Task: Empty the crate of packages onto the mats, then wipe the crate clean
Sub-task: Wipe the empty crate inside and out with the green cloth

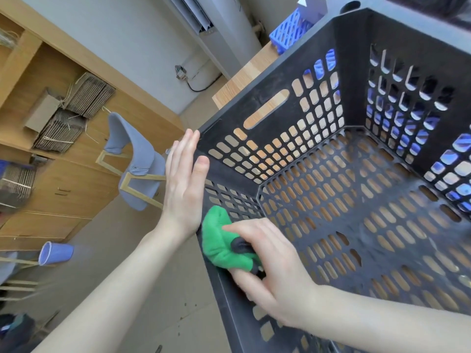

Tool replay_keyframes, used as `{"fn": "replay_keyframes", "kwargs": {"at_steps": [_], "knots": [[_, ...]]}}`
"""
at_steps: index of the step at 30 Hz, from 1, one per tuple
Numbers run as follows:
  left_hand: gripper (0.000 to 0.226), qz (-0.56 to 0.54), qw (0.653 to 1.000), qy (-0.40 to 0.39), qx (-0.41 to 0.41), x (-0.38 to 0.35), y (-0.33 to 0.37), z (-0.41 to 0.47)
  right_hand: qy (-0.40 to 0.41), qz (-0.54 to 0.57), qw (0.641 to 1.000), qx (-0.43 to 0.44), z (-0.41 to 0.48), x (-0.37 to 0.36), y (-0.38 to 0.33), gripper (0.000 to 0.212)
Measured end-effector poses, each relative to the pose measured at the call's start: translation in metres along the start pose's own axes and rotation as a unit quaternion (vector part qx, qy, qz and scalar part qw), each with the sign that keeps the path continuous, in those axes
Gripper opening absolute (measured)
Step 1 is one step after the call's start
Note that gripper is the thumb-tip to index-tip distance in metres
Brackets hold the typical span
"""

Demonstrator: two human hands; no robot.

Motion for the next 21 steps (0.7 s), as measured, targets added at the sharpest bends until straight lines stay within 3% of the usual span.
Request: {"fn": "replay_keyframes", "kwargs": {"at_steps": [3,5,8,10,13,17,21], "knots": [[0.063,0.003,1.0,0.004,-0.003,0.0,-0.001,0.001,-0.001,0.011,0.997,0.074,0.006,-0.001,-0.011,0.04],[0.064,0.003,1.0,0.001,0.001,0.0,-0.001,0.0,-0.024,-0.015,0.998,0.058,-0.005,-0.001,0.014,0.043],[0.063,0.011,1.0,-0.006,0.006,0.0,0.0,-0.002,-0.116,-0.155,0.981,-0.034,-0.031,0.004,0.076,0.038],[0.063,0.011,1.0,-0.006,0.007,0.001,0.0,-0.002,-0.189,-0.251,0.938,-0.15,-0.049,0.013,0.117,0.025],[0.064,0.006,1.0,-0.003,0.008,0.0,0.001,-0.001,-0.2,-0.272,0.908,-0.247,-0.06,0.021,0.138,0.018],[0.065,0.003,1.0,-0.002,0.011,0.0,0.0,-0.001,-0.108,-0.184,0.955,-0.207,-0.043,0.011,0.095,0.029],[0.064,-0.003,1.0,0.001,0.006,0.0,-0.001,0.0,-0.009,-0.009,0.999,-0.033,-0.003,0.004,0.011,0.038]]}}
Point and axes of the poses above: each hand's wrist, its own z-axis towards the middle knuckle, its own x-axis out of the back of the hand, y = z × x, the point moved 5 cm from there along z, towards the middle knuckle, and after that the axes turned 8 degrees about y, right-handed, at the moved point
